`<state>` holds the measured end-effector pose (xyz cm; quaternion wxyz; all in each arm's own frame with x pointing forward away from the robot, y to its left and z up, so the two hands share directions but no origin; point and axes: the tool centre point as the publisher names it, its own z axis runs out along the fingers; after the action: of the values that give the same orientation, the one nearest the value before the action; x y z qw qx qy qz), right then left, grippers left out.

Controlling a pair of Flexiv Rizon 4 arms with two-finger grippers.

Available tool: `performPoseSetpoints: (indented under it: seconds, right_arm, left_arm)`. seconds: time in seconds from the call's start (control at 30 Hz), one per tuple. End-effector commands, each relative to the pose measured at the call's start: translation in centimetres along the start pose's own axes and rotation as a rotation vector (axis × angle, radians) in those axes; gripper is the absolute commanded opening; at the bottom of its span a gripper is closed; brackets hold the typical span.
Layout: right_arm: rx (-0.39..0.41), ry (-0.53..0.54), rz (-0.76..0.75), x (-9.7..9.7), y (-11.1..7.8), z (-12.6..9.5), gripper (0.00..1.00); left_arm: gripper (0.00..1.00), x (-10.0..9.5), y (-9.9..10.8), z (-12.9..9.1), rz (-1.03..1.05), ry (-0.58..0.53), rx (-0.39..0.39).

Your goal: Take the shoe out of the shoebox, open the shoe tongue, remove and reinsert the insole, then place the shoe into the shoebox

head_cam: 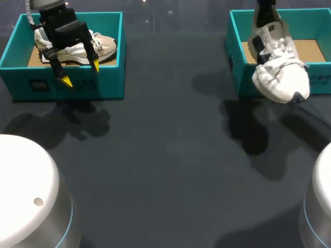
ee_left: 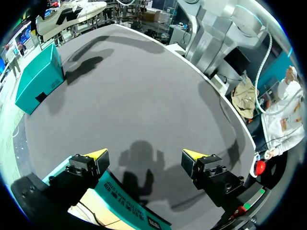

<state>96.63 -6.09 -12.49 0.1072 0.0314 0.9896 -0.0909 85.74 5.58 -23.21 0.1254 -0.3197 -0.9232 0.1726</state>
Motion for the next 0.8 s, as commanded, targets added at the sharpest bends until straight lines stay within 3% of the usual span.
performPoseSetpoints:
  seconds: [0.03, 0.37, 0.57, 0.8]
  right_arm:
    - [-0.027, 0.008, -0.002, -0.4, -2.0, 0.1, 0.0]
    - [-0.027, 0.008, -0.002, -0.4, -2.0, 0.1, 0.0]
    - [0.045, -0.02, 0.001, -6.3, -7.6, 0.8, 0.0]
    - [0.021, -0.033, -0.01, -12.6, -13.2, 3.1, 0.0]
  left_arm:
    - [1.0, 0.0, 0.0, 0.0, 0.0, 0.001, -0.001]
    - [1.0, 0.0, 0.0, 0.0, 0.0, 0.001, -0.001]
    - [1.0, 0.0, 0.0, 0.0, 0.0, 0.001, -0.001]
    - [1.0, 0.0, 0.0, 0.0, 0.0, 0.001, -0.001]
